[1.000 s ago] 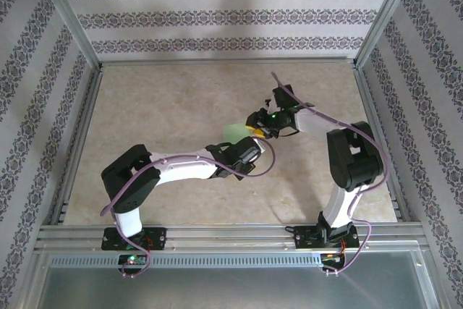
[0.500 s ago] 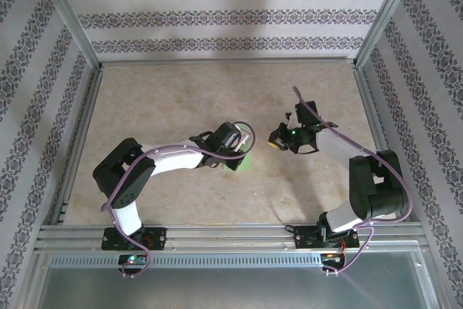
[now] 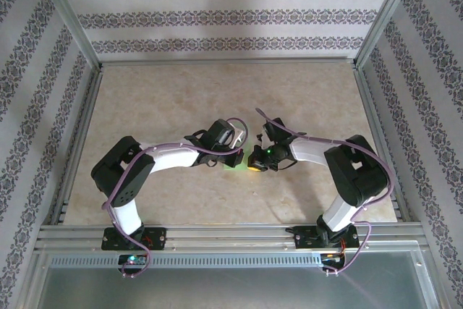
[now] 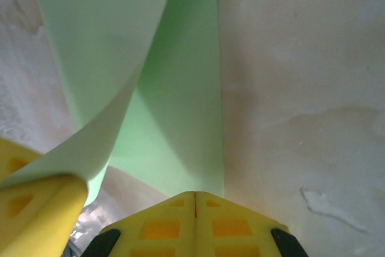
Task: Fold a paper plane with a square sheet of paper (fold left side to right side)
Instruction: Fold the triangle a second time at the center of the table.
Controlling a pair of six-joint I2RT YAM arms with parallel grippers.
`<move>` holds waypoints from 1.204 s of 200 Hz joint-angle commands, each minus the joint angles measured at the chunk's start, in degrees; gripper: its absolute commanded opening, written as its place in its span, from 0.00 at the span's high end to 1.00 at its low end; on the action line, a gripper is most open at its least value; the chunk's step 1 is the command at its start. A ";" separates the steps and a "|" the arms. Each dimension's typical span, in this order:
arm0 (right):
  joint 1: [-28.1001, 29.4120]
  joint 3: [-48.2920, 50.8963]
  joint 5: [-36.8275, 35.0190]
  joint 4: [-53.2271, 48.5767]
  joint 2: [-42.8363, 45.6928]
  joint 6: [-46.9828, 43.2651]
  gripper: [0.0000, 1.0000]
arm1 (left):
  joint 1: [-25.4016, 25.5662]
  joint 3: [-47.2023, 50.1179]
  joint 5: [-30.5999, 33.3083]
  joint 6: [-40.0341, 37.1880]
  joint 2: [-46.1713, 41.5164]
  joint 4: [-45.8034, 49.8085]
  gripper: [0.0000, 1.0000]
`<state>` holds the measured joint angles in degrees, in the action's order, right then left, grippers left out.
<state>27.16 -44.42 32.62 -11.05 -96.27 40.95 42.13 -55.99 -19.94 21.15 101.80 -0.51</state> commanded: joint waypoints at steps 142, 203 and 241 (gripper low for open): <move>1.01 -3.64 -3.97 -5.17 -4.71 -4.81 1.00 | -6.65 -0.75 -6.78 -1.31 1.69 1.19 1.00; 0.97 -4.79 -4.14 -6.53 -5.24 -5.77 1.00 | -8.48 -2.22 -9.21 -4.06 4.71 3.46 1.00; 0.97 -4.97 -4.41 -7.30 -5.07 -6.21 1.00 | -9.08 -2.12 -9.41 -4.62 5.36 3.45 1.00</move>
<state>27.55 -49.04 31.07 -14.35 -99.70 35.97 33.98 -56.75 -28.18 18.44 106.30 1.37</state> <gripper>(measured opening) 0.060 0.054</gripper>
